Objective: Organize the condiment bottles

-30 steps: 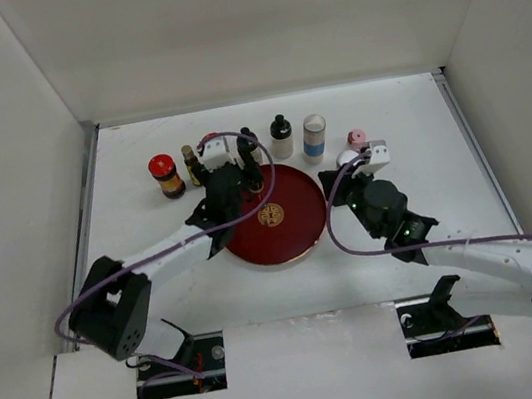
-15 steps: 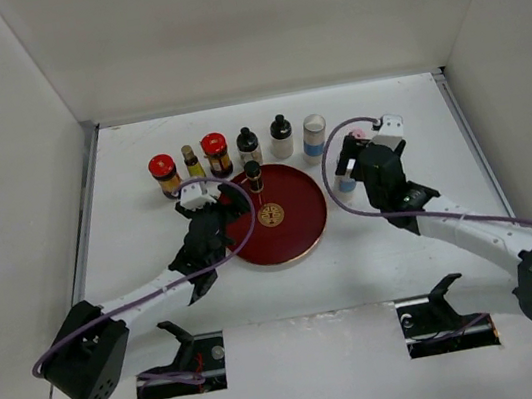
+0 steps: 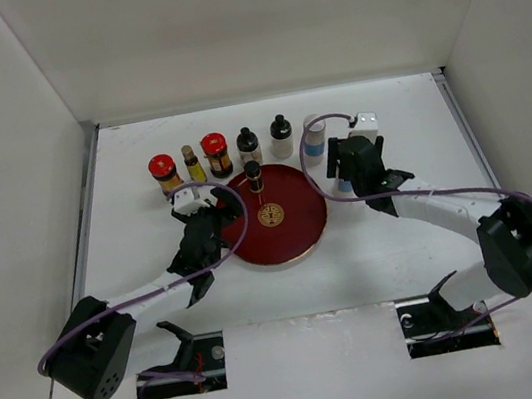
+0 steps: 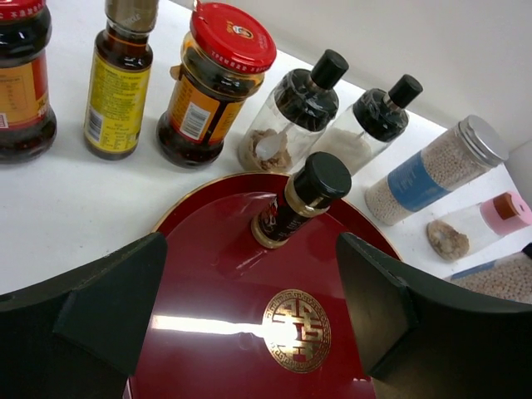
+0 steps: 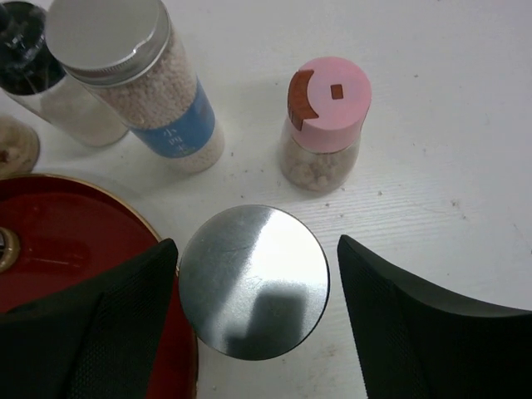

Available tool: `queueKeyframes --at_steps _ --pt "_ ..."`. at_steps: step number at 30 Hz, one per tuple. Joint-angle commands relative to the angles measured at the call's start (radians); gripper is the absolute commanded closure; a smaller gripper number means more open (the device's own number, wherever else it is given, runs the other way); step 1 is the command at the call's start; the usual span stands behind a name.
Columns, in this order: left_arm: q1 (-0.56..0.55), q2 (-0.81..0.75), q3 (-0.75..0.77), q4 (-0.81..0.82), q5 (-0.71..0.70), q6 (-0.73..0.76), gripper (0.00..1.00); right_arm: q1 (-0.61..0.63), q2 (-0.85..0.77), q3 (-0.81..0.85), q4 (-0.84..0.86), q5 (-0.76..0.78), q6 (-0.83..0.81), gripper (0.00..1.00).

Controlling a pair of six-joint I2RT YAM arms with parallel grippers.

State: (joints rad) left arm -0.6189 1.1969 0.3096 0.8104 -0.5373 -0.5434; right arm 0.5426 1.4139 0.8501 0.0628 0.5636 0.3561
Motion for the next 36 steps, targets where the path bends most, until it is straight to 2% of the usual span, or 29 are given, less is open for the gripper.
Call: queueKeyframes --at_steps 1,5,8,13,17,23,28,33,36 --pt "0.014 -0.003 -0.009 0.072 0.017 -0.027 0.17 -0.003 0.005 0.041 -0.003 -0.008 -0.006 0.23" --pt "0.044 -0.013 -0.015 0.069 0.017 -0.035 0.17 0.004 -0.030 0.029 0.020 0.018 -0.003 0.43" --pt "0.066 -0.025 -0.024 0.069 0.017 -0.050 0.17 0.042 -0.094 0.030 0.060 0.070 -0.037 0.45" --pt "0.103 -0.039 -0.040 0.062 0.022 -0.079 0.17 0.137 -0.136 0.105 0.081 0.068 -0.089 0.49" --pt "0.126 -0.065 -0.059 0.062 0.020 -0.093 0.17 0.200 -0.052 0.156 0.136 0.004 -0.089 0.50" --pt "0.149 -0.079 -0.078 0.062 0.007 -0.096 0.17 0.230 0.144 0.259 0.273 -0.102 -0.072 0.51" --pt "0.166 -0.091 -0.086 0.061 0.005 -0.099 0.17 0.230 0.270 0.351 0.299 -0.122 -0.080 0.51" --pt "0.176 -0.106 -0.092 0.061 0.000 -0.098 0.17 0.225 0.330 0.385 0.302 -0.139 -0.078 0.51" --pt "0.176 -0.099 -0.087 0.061 -0.010 -0.087 0.17 0.225 0.347 0.389 0.305 -0.131 -0.082 0.43"
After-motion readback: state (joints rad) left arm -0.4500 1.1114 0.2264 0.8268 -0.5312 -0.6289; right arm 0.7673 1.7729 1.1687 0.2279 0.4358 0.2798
